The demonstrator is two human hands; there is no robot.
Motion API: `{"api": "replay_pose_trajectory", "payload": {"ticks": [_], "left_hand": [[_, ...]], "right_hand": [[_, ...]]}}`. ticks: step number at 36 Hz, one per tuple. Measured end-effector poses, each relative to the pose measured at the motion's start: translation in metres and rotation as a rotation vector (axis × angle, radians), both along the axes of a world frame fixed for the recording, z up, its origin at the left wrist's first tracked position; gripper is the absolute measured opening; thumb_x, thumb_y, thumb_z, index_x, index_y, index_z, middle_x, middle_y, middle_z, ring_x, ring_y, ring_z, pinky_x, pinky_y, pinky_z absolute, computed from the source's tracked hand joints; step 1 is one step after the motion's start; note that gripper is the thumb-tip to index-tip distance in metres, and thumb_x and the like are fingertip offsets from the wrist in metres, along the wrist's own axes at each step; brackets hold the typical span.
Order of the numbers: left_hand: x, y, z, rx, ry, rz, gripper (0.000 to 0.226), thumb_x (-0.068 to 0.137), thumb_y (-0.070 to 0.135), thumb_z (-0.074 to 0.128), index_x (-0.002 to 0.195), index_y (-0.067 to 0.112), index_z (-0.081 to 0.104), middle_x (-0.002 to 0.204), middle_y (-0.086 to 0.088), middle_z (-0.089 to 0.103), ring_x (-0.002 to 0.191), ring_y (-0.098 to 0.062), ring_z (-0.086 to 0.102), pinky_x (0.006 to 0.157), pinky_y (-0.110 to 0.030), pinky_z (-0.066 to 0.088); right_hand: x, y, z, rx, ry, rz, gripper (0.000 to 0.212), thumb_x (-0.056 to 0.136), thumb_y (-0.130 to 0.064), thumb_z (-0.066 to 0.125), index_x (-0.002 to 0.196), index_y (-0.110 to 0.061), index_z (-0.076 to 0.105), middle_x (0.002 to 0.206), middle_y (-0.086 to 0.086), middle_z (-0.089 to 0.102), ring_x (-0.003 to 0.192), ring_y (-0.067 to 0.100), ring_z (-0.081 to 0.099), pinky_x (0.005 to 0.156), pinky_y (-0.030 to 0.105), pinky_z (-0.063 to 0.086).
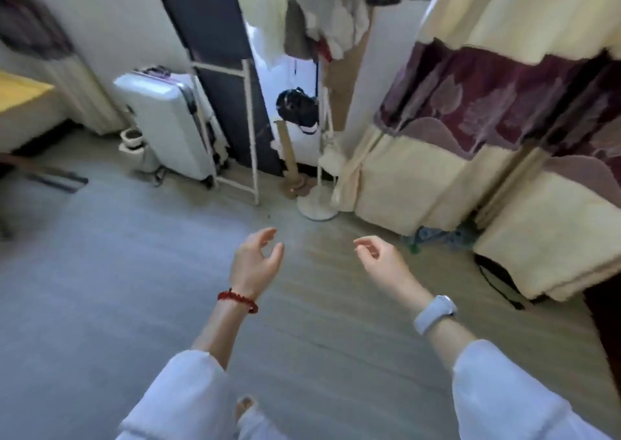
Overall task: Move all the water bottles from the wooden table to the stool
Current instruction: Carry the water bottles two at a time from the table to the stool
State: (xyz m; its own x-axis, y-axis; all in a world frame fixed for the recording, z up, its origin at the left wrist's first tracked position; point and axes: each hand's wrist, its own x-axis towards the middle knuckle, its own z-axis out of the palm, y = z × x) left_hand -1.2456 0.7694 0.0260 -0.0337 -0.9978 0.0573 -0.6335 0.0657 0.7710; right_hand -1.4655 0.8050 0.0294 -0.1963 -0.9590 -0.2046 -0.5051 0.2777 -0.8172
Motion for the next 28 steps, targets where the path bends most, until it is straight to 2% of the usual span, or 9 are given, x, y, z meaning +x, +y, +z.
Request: {"api": "replay_pose_trajectory", "payload": {"ticks": [4,8,14,18,25,28], "left_hand": [[0.14,-0.032,-0.006,0.021,0.006,0.222,0.032,0.088,0.021,0.057,0.118,0.011,0.058,0.119,-0.008,0.061,0.11,-0.021,0.056,0.09,-0.03,0.042],[0.267,-0.055,-0.007,0.031,-0.004,0.417,0.032,0.089,0.022,0.054,0.119,0.012,0.056,0.121,-0.005,0.06,0.109,-0.019,0.055,0.089,-0.026,0.039],[0.421,-0.093,-0.004,0.027,-0.064,0.675,0.029,0.088,0.02,0.055,0.115,0.009,0.059,0.116,-0.008,0.063,0.107,-0.022,0.057,0.087,-0.024,0.038],[0.501,-0.124,-0.014,0.038,-0.076,0.785,0.028,0.088,0.018,0.055,0.113,0.007,0.061,0.113,-0.01,0.064,0.106,-0.023,0.058,0.088,-0.026,0.039],[0.634,-0.227,-0.025,0.053,-0.066,0.928,0.025,0.087,0.014,0.055,0.109,0.006,0.062,0.11,-0.011,0.064,0.103,-0.024,0.058,0.085,-0.022,0.036],[0.693,-0.285,-0.015,0.048,-0.047,0.98,0.024,0.086,0.013,0.056,0.108,0.004,0.062,0.109,-0.013,0.064,0.103,-0.026,0.059,0.086,-0.025,0.038]], "right_hand": [[0.143,-0.085,-0.003,0.012,0.016,0.226,0.02,0.09,-0.016,0.05,0.105,-0.011,0.062,0.104,0.01,0.067,0.095,0.021,0.06,0.079,0.025,0.041],[0.279,-0.15,-0.006,0.032,0.023,0.442,0.025,0.092,-0.019,0.047,0.112,-0.011,0.059,0.11,0.011,0.064,0.088,0.013,0.054,0.07,0.019,0.037],[0.451,-0.225,0.005,0.039,0.08,0.729,0.026,0.092,-0.021,0.044,0.111,-0.014,0.06,0.109,0.01,0.066,0.099,0.021,0.06,0.078,0.025,0.041],[0.543,-0.281,-0.001,0.018,0.106,0.844,0.026,0.092,-0.022,0.045,0.111,-0.015,0.061,0.109,0.008,0.067,0.102,0.022,0.061,0.062,0.016,0.03],[0.695,-0.408,-0.019,0.027,0.081,0.957,0.026,0.091,-0.022,0.045,0.111,-0.014,0.059,0.11,0.011,0.066,0.101,0.023,0.061,0.08,0.028,0.043],[0.763,-0.473,-0.017,0.034,0.07,0.989,0.026,0.092,-0.022,0.044,0.112,-0.013,0.059,0.108,0.012,0.066,0.1,0.023,0.06,0.074,0.023,0.039]]}}
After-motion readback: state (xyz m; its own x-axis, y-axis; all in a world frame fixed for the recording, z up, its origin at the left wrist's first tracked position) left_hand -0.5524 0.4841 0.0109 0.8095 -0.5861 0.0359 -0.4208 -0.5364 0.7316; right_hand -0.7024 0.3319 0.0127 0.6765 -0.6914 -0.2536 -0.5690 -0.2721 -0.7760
